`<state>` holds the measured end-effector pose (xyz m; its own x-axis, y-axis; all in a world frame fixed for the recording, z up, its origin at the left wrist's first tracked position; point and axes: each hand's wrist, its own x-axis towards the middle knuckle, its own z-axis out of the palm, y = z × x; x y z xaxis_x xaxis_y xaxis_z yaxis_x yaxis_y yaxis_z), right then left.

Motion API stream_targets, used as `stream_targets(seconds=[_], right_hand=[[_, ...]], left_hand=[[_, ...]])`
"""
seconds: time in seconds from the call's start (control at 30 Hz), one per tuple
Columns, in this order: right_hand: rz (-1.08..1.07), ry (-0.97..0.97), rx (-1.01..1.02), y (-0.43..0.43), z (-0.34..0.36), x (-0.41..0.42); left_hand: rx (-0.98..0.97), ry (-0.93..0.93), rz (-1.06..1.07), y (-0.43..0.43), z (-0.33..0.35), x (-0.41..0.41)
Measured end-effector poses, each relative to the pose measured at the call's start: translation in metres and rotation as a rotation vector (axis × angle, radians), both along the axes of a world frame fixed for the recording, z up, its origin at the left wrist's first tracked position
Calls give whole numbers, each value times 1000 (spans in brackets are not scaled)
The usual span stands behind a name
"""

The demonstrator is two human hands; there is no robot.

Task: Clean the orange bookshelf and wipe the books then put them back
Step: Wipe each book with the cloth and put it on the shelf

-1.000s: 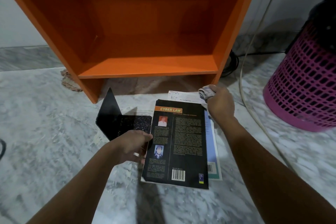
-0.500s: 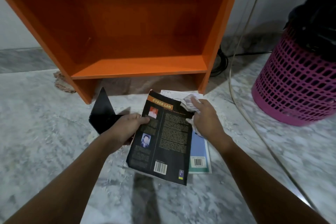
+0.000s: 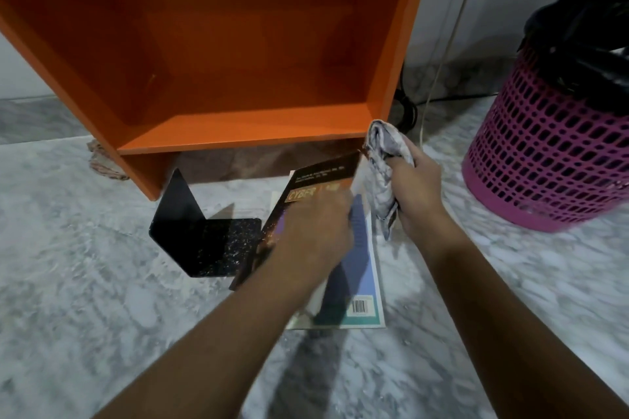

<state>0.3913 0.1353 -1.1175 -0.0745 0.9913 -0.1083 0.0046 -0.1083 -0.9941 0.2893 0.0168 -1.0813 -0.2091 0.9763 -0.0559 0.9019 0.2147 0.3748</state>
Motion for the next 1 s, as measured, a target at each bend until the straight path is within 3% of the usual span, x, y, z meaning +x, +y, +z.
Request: stream_targets(seconds=[0.13,0.23,0.3,0.37,0.43,0.5,0.6,0.7,0.83,1.0], right_hand=[[38,-131,69,-4,-11,11],[44,-226,100,-6,-21,21],[37,-288,136,-9,-24,28],[39,-379,214,-14,-25,34],[72,-470,312,-29,-25,35],[197,-510,402,-59,-27,21],[635,-614,731,-112,-42,-7],[866,-834,959,-149,-73,-20],[764,-865,919,-138,-85,-23],[454,-1028,602,-50,-88,-6]], left_hand=[[-155,-9,-34,5,-44,25],[-205,-353,65,7,-65,13],[-52,-543,193,7,-71,-6],[156,-474,338,5,-74,-34],[212,-288,468,-5,-78,-64],[82,-317,602,-19,-84,-90],[-126,-761,741,-36,-88,-107],[-200,-897,655,-47,-88,-109],[-189,-864,549,-50,-89,-111],[-186,-899,522,-52,-88,-108]])
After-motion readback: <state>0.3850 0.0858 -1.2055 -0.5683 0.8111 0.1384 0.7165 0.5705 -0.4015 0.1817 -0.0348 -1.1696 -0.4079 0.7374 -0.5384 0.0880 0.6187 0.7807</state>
